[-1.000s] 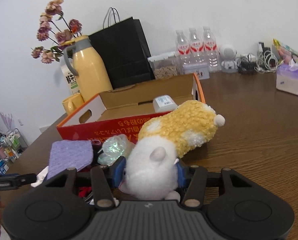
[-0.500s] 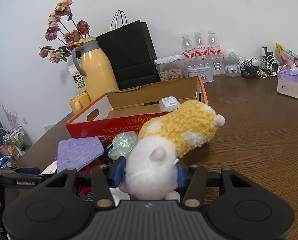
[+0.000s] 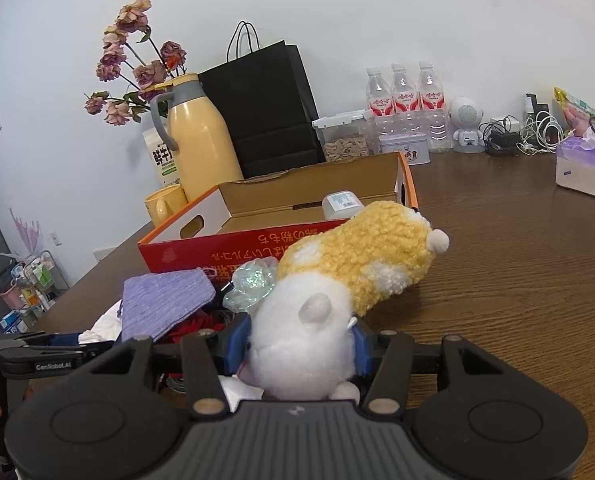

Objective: Organize objects
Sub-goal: 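Grasp the white plush sheep with the right gripper while the left gripper grasps the white cloth, then carry the plush sheep and white cloth into the box and open both grippers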

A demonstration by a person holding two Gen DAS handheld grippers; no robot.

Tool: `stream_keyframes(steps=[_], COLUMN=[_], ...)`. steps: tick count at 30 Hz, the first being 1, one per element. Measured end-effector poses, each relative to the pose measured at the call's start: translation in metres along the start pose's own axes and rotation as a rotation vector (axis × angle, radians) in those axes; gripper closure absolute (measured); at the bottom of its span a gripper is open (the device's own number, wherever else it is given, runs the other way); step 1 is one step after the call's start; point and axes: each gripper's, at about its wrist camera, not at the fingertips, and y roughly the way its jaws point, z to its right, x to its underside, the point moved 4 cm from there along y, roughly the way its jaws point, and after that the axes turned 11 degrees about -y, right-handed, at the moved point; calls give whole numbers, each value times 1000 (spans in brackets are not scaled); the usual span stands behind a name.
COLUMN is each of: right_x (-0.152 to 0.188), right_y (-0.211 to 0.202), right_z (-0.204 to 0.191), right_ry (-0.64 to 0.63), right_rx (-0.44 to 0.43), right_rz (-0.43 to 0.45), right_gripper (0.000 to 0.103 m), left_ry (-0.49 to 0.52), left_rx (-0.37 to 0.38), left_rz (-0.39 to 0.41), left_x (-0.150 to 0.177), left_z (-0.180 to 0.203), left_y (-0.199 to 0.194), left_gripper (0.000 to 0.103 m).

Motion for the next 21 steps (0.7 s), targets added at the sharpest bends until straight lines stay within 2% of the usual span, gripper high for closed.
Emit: stream_keyframes(steps=[7,12,17,21], right_x=[-10,-31,-64,-91], right_y=[-5,1,26,59], right_z=[-5,-10,-20,-25], right_ry=[-31,-66,-114,-130], right_rx=[-11,-21,-52,-74], right_rz=[32,66,88,80], right_gripper=[53,53,53,53], left_ry=[0,6,19,15], left_rx=[-39,-20,35,59], left_rz=[125,201,250,235], left_x=[-24,-54,-89,-112], left_z=[-4,9,41,69], left_y=[-32,-44,-35,-6], left_gripper=[42,41,41,41])
